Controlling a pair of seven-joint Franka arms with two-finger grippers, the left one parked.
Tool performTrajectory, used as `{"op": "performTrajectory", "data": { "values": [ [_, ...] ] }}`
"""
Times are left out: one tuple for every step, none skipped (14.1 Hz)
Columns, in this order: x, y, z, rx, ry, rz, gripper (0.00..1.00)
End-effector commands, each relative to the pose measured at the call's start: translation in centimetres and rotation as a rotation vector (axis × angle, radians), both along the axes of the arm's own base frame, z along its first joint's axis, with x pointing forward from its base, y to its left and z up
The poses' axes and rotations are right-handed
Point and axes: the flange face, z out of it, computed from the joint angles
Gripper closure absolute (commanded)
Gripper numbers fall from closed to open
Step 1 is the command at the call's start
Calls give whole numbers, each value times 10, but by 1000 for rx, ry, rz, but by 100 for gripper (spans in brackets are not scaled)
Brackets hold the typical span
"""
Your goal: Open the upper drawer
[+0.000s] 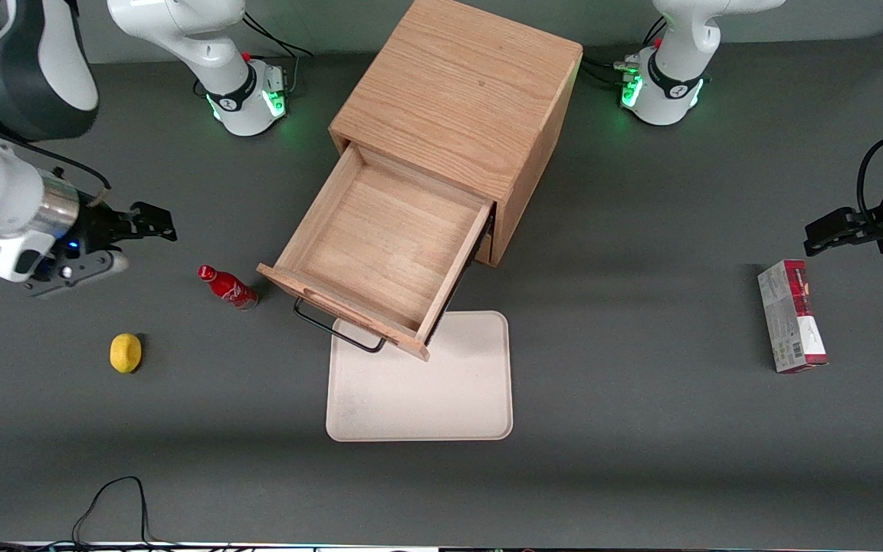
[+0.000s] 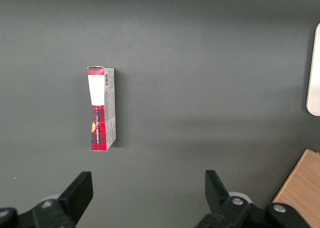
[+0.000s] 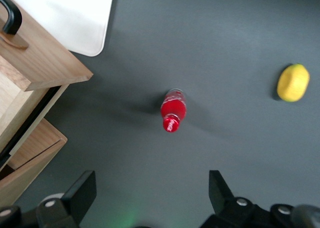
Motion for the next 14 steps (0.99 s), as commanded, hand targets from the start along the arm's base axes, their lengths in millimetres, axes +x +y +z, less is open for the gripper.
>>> {"op": "performTrajectory", "data": {
  "values": [
    [-22, -2, 28, -10, -40, -118, 0],
    [-23, -1, 30, -10, -43, -116, 0],
    [-23, -2, 31, -12, -41, -113, 0],
    [-22, -7, 32, -7, -40, -79, 0],
    [-22, -15, 37, 2, -45, -37, 0],
    [-21, -25, 39, 2, -44, -43, 0],
    [-18, -20, 41, 4, -50, -39, 0],
    [-13, -20, 44, 4, -56, -32, 0],
    [-11, -14, 45, 3, -54, -19, 0],
    [-12, 6, 44, -5, -43, 14, 0],
    [-12, 11, 43, -10, -37, 19, 0],
    [-11, 7, 43, -9, -36, 7, 0],
    [-10, 3, 45, -10, -41, -1, 0],
    [-11, 0, 45, -10, -33, -16, 0]
  ]
}}
